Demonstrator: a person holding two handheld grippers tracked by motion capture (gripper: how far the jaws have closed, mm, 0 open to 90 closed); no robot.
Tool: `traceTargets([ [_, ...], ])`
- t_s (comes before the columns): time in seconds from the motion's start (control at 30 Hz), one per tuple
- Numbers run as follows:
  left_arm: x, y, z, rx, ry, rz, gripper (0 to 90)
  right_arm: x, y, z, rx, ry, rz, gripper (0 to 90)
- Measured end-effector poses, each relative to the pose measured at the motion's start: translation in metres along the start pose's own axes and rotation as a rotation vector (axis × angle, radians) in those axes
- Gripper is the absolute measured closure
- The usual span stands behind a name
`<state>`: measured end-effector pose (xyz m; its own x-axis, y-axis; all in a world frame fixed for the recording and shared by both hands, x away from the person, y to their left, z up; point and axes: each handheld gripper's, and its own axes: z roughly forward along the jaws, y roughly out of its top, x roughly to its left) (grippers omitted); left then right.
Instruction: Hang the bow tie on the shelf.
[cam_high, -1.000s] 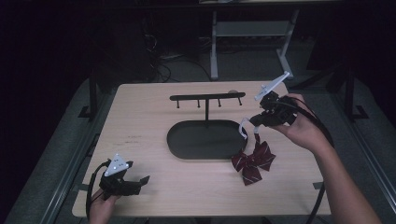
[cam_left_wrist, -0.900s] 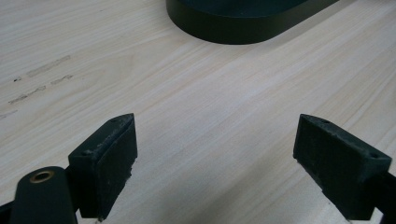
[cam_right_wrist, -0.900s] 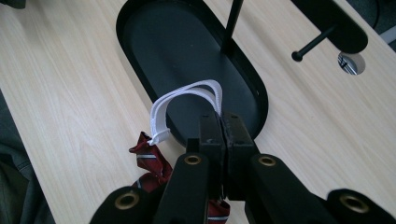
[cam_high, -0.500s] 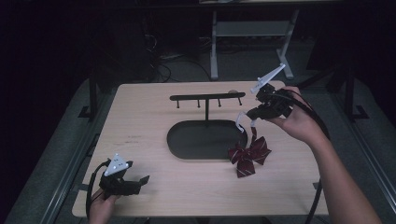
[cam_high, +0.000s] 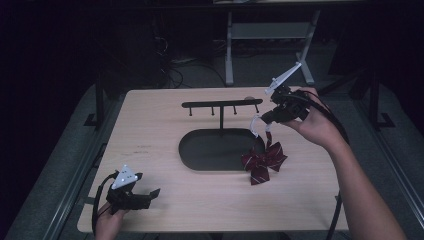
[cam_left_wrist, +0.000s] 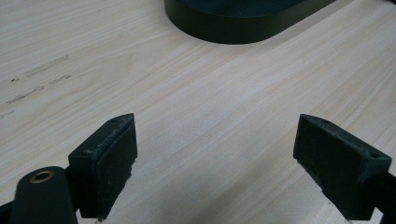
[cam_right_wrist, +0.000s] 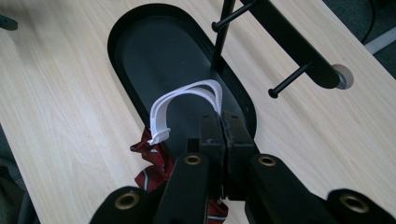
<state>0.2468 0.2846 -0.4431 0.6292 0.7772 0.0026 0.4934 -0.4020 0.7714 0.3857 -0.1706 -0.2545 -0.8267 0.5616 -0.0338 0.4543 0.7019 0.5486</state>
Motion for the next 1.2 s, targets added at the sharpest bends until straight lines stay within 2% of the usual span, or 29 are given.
traceTargets([
  [0.4, 0.000, 0.000, 0.000, -0.001, 0.001, -0.001, 13.5, -0.006, 0.009, -0.002, -0.004, -0.007, -0.001, 88.4],
  [0.8, 0.000, 0.000, -0.001, -0.002, 0.000, -0.006, 13.5, -0.014, 0.017, -0.002, -0.002, -0.004, 0.020, 88.4],
  [1.2, 0.000, -0.001, -0.001, -0.003, 0.000, -0.005, 13.5, -0.030, 0.020, 0.007, 0.005, -0.015, 0.049, 88.3],
])
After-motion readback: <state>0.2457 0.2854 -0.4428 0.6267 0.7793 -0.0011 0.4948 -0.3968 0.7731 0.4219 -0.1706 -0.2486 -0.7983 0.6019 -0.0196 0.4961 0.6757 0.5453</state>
